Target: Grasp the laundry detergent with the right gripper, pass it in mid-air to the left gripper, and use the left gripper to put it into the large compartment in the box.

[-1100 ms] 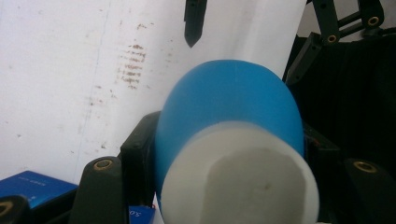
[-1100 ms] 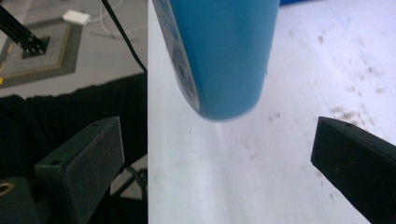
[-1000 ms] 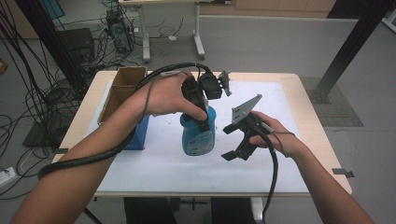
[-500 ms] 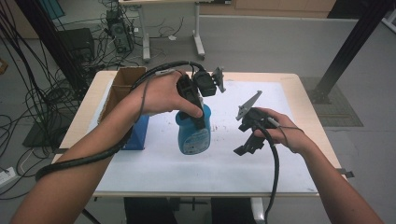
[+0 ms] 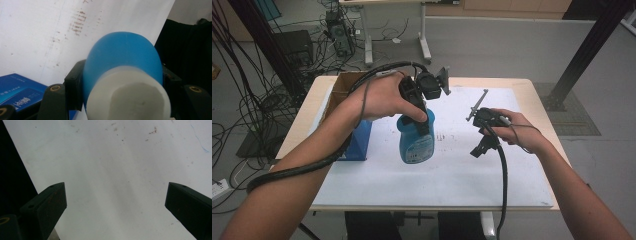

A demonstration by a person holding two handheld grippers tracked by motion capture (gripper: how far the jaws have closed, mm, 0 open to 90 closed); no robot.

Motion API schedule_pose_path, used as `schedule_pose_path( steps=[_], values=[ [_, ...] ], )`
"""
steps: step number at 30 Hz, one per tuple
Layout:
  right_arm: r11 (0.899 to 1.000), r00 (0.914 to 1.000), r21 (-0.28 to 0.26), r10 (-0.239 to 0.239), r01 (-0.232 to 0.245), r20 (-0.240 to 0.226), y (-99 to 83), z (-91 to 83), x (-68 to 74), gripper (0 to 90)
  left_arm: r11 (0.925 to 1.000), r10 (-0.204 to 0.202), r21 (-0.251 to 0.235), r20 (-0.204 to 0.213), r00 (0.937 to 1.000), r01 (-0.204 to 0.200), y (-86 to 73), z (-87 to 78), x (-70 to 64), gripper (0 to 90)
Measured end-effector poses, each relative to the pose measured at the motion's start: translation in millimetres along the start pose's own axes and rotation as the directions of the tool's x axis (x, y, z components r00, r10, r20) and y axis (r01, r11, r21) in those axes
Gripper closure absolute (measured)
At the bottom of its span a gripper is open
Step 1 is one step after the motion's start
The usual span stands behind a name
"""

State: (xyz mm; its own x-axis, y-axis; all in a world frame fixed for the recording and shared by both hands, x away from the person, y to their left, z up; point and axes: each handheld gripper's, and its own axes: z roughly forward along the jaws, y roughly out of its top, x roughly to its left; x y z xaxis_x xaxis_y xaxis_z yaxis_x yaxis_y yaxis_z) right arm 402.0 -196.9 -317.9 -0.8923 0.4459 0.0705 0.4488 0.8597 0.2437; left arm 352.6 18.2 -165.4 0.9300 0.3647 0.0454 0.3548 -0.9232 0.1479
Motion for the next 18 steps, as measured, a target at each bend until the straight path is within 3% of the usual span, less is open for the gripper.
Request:
schedule_pose_path(
  steps=[7, 18],
  values=[
    [0.997, 0.9986, 0.053, 0.052, -0.053, 0.011, 7.9, 7.6, -17.1, 4.7, 0.9999, -0.011, 0.011, -0.007, 0.9999, 0.011, 3.0, -7.6, 0.2, 37.7],
    [0.994, 0.9956, 0.055, 0.094, -0.094, 0.008, 18.4, 16.5, -28.4, 5.5, 0.9983, -0.049, 0.028, -0.03, 0.9983, 0.05, 8.3, -29.4, 6.4, 37.7]
  ],
)
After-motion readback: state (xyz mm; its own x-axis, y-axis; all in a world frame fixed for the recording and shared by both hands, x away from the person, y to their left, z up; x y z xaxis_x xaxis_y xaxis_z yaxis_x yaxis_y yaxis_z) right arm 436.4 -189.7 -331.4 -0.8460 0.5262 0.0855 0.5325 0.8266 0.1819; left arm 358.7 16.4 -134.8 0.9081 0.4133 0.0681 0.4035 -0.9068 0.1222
